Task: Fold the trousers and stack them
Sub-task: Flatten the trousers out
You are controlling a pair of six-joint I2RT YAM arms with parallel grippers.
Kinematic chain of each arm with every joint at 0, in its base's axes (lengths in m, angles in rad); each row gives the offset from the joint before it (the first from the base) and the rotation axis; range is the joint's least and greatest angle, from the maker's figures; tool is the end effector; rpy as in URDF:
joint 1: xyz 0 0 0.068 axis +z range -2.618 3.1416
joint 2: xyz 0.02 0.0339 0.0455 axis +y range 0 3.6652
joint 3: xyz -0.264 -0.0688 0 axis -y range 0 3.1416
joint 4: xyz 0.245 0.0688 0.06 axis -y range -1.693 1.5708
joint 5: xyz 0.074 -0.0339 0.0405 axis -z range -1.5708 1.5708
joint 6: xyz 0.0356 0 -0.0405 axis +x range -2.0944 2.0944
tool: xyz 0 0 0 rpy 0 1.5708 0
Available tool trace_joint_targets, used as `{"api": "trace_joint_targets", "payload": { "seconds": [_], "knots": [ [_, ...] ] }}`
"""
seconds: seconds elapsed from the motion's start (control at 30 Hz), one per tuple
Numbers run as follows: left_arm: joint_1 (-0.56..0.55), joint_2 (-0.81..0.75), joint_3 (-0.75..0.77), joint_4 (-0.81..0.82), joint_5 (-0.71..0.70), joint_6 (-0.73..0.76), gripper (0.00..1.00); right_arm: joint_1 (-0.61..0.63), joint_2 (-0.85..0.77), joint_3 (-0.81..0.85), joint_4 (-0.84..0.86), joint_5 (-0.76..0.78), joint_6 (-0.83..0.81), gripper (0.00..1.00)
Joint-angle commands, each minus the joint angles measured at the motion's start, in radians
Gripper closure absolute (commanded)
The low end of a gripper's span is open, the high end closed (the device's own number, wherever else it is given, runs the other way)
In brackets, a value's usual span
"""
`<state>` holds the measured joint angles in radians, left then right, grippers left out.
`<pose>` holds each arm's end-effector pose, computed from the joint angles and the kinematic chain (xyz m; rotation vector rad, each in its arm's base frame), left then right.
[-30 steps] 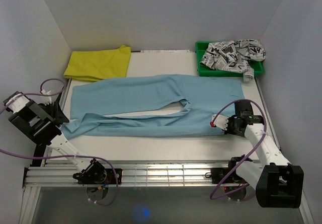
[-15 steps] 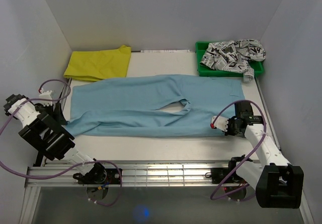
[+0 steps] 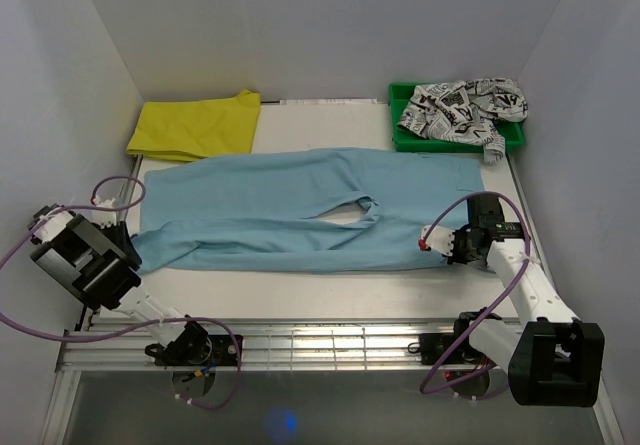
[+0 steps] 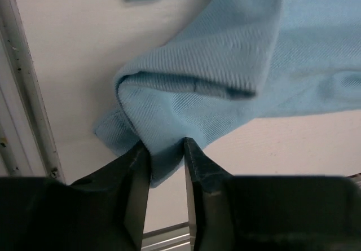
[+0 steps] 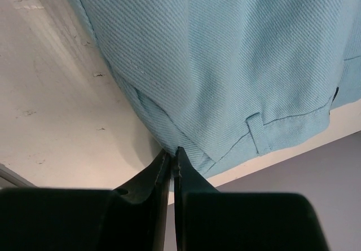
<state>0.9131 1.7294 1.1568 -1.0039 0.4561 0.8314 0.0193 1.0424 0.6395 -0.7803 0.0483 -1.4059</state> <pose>0.1955 0.2275 0.1859 -0.1148 2.7633 -0.4188 0.1772 0.0017 0.1992 -1.8502 2.1619 -0.4098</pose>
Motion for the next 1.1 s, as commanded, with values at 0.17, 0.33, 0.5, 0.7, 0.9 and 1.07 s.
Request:
{"api": "trace_joint_targets", "payload": {
  "seconds": [0.17,0.33,0.5,0.7,0.9,1.07],
  "knots": [
    [0.004,0.093,0.225,-0.036,0.093,-0.066,1.0,-0.059,-0.027,0.055,-0.059,0.025,-0.188,0.92],
    [0.004,0.202,0.503,-0.232,-0.025,-0.11,1.0,-0.114,-0.059,0.046,-0.068,0.018,-0.257,0.92],
    [0.004,0.217,0.525,-0.291,-0.163,-0.066,1.0,-0.137,-0.074,0.009,-0.08,0.022,-0.284,0.92],
    [0.004,0.21,0.347,-0.257,-0.309,-0.032,1.0,-0.14,-0.131,-0.058,-0.137,0.042,-0.369,0.92],
    [0.007,0.151,0.375,-0.223,-0.186,-0.035,0.48,-0.137,-0.151,-0.002,-0.189,-0.053,-0.354,0.28],
    [-0.036,0.099,0.442,-0.257,-0.074,-0.048,0.4,-0.091,-0.029,0.176,-0.215,-0.174,-0.171,0.18]
  ]
}}
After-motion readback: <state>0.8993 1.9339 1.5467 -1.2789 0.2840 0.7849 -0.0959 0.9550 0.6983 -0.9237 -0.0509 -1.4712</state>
